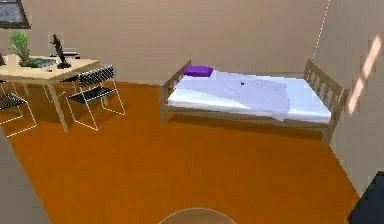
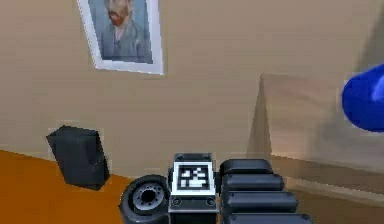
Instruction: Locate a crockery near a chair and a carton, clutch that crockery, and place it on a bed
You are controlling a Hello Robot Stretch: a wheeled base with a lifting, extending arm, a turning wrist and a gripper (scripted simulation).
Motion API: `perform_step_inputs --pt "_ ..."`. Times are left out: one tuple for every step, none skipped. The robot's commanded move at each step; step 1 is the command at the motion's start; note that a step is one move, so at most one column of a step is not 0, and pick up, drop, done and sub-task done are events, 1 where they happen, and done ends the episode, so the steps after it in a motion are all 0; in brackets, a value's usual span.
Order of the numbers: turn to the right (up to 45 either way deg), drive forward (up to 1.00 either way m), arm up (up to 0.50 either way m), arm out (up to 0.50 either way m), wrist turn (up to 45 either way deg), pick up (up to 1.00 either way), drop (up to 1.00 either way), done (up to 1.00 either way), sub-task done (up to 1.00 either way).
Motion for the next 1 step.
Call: perform_step_inputs --pt "0.0 0.5 0.0 0.0 0.0 0.0 0.0 0.0 0.0"
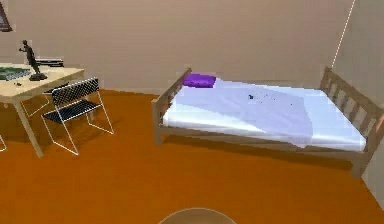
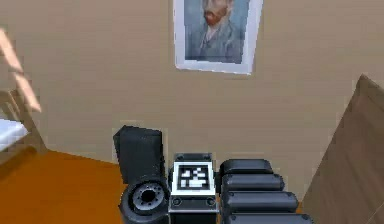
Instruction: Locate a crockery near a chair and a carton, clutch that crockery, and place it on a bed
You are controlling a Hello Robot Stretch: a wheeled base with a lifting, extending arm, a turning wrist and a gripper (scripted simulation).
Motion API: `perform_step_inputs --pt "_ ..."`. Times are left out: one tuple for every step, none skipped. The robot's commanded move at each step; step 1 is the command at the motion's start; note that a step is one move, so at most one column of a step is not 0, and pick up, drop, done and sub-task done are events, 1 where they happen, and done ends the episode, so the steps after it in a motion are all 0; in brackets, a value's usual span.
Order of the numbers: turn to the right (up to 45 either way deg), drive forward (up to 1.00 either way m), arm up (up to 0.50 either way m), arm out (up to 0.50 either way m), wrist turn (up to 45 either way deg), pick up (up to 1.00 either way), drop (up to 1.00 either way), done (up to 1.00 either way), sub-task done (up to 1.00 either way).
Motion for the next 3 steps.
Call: perform_step_inputs --pt "-27.0 0.0 0.0 0.0 0.0 0.0 0.0 0.0 0.0" --pt "-3.0 0.0 0.0 0.0 0.0 0.0 0.0 0.0 0.0" --pt "0.0 0.35 0.0 0.0 0.0 0.0 0.0 0.0 0.0"
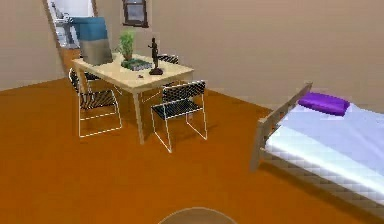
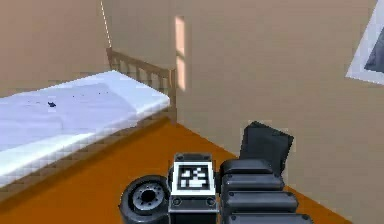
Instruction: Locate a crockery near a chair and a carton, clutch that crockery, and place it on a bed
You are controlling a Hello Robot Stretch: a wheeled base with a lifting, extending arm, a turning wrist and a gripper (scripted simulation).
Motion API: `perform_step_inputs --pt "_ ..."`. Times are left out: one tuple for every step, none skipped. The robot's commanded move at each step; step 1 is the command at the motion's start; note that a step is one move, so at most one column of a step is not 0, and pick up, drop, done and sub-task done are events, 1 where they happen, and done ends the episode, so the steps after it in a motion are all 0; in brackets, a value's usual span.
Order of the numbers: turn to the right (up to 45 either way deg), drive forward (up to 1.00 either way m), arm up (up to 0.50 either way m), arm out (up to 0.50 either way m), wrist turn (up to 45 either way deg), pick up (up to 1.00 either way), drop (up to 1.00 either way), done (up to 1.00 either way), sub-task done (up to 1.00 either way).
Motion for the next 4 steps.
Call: perform_step_inputs --pt "-45.0 0.0 0.0 0.0 0.0 0.0 0.0 0.0 0.0" --pt "0.0 1.0 0.0 0.0 0.0 0.0 0.0 0.0 0.0" --pt "0.0 1.0 0.0 0.0 0.0 0.0 0.0 0.0 0.0" --pt "-3.0 0.0 0.0 0.0 0.0 0.0 0.0 0.0 0.0"
